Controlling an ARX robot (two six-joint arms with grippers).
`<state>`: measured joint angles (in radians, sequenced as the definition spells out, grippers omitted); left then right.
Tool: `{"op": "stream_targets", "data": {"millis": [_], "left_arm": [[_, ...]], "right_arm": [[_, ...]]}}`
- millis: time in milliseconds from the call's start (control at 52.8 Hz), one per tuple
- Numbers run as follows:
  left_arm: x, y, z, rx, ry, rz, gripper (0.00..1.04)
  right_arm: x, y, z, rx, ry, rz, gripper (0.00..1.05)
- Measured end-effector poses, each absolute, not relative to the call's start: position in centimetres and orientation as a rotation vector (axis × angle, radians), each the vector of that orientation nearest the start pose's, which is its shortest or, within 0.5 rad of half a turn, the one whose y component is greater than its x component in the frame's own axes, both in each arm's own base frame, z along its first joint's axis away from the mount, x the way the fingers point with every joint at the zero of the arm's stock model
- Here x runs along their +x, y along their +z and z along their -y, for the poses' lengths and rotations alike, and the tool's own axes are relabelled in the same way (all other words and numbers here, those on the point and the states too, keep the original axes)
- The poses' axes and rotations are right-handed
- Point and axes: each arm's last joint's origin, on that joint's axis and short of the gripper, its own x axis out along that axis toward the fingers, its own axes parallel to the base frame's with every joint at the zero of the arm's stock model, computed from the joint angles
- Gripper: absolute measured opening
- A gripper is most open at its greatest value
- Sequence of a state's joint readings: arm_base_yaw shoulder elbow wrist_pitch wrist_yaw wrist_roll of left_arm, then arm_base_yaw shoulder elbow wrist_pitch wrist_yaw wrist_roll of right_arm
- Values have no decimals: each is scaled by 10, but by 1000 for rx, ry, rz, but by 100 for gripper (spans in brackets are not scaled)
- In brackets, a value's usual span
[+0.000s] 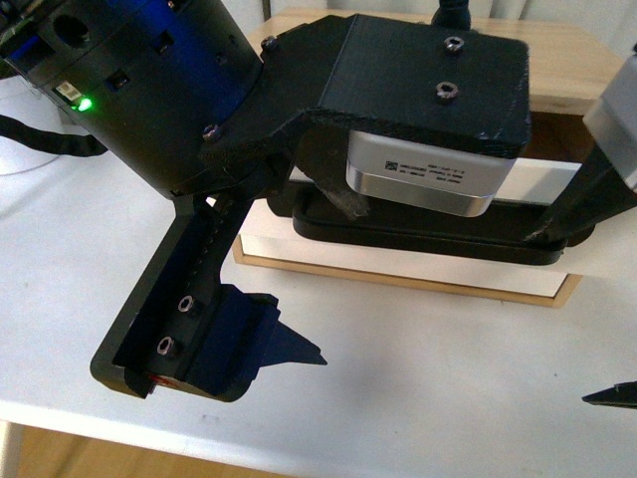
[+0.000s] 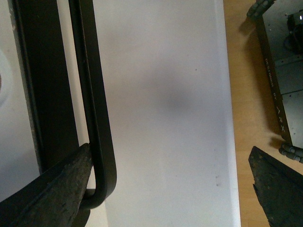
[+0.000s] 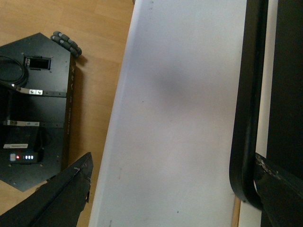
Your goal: Pull drawer
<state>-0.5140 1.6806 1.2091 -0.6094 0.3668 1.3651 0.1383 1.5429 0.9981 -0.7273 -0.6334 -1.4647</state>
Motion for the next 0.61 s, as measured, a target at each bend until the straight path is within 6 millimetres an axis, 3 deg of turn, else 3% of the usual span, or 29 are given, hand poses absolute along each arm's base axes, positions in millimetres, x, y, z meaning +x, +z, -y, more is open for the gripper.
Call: {"op": "stream_targets", "data": {"millis": [341,474,606], "left_arm": [[274,274,176,1201,-1314,-241,99],[268,296,174,1181,-1226,-146,99],[252,324,166,1078,-1075,7,99]], "right_arm": [[260,245,-42,-866,1269,-380,96],[255,267,-37,-870,1147,-264,96],[237,287,-29,-818,985,-118,96]]}}
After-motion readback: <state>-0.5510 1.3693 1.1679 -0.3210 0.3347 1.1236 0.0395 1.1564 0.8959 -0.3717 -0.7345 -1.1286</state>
